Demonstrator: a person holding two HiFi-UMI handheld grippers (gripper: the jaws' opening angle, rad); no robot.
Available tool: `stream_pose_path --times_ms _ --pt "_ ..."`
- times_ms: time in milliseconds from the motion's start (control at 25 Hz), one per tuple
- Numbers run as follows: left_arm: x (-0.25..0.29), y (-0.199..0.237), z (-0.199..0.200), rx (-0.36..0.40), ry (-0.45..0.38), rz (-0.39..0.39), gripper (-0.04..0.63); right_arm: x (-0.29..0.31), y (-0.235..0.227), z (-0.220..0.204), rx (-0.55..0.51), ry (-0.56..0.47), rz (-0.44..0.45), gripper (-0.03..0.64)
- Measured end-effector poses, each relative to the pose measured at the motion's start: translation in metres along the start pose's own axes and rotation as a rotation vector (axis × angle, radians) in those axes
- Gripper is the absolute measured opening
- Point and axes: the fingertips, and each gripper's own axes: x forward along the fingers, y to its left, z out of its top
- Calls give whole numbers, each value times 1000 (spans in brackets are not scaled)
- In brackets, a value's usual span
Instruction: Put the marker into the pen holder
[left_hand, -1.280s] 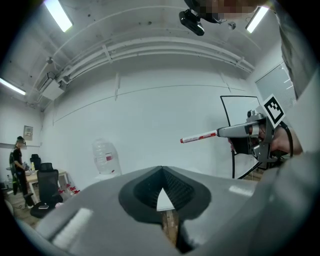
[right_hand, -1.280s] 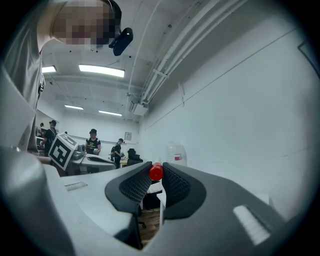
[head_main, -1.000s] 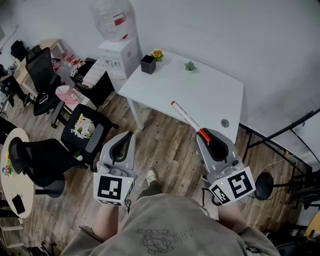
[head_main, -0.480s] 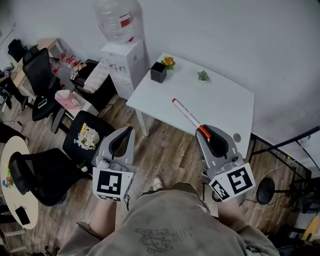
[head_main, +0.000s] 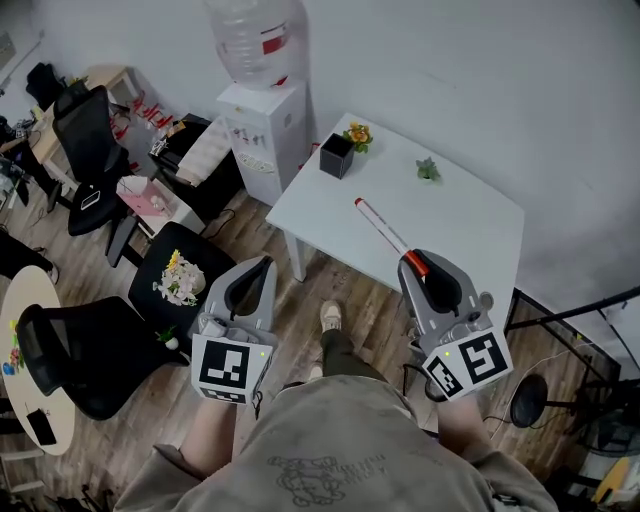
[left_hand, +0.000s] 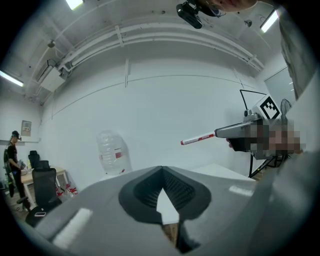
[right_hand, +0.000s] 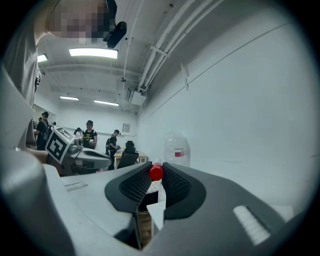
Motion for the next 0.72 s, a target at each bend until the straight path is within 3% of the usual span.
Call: stream_pose_path --times_ms 360,720 --pt "54 21 -7 12 29 -1 0 54 -34 -17 4 32 24 95" --pt "144 55 -4 26 72 -6 0 132 -97 -31 18 88 46 95"
